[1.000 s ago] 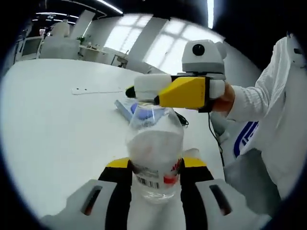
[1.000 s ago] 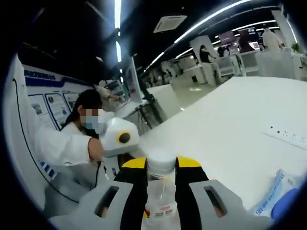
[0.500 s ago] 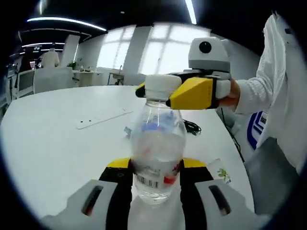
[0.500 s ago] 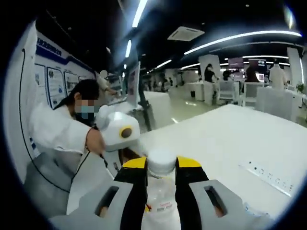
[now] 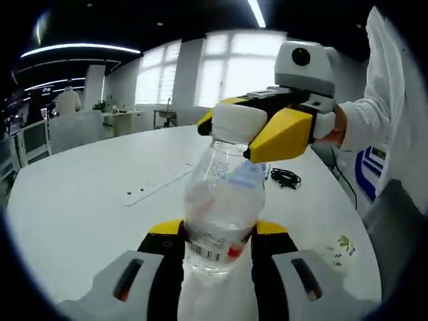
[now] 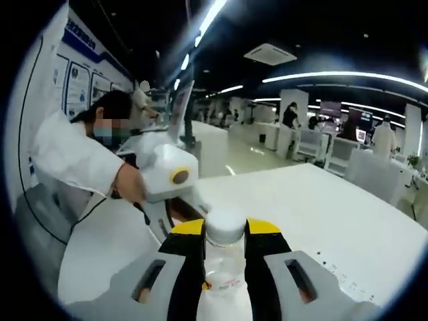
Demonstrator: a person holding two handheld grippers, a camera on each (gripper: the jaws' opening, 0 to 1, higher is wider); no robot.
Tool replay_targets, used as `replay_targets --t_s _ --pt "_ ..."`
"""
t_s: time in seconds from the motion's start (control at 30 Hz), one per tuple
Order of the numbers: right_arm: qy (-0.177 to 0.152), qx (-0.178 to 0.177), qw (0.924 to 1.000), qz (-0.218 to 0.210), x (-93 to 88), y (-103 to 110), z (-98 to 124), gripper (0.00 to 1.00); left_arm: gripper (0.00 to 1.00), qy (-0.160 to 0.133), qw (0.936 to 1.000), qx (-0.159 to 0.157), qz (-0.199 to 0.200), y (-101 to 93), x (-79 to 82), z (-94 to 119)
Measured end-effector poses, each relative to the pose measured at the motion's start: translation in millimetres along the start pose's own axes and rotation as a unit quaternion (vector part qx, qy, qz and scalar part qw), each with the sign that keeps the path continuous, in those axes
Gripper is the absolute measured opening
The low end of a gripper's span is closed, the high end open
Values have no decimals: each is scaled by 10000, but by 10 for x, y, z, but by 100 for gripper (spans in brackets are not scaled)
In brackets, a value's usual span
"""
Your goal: Arrange the tabletop items into an orderly group along one side of the table until the central work area is clear of visible clutter.
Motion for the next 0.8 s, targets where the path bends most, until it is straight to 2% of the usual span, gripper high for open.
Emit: replay_targets --t_s 0.2,0.8 --pt "26 -65 10000 47 -18 -48 -41 19 38 -1 10000 -27 -5 77 -4 -14" --pt "240 -84 9995 172 -109 9 -154 19 39 118 9999 -52 79 161 -134 19"
Point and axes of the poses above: the point that each gripper's makers call its tool centre point, and the gripper's own axes: z roughly backward along the fingers, y roughly to its left, x roughly out of its top, the point moved 6 cm from there along z, roughly backward along the fingers, and after that the axes turned 4 degrees about z, right-handed, at the moved point
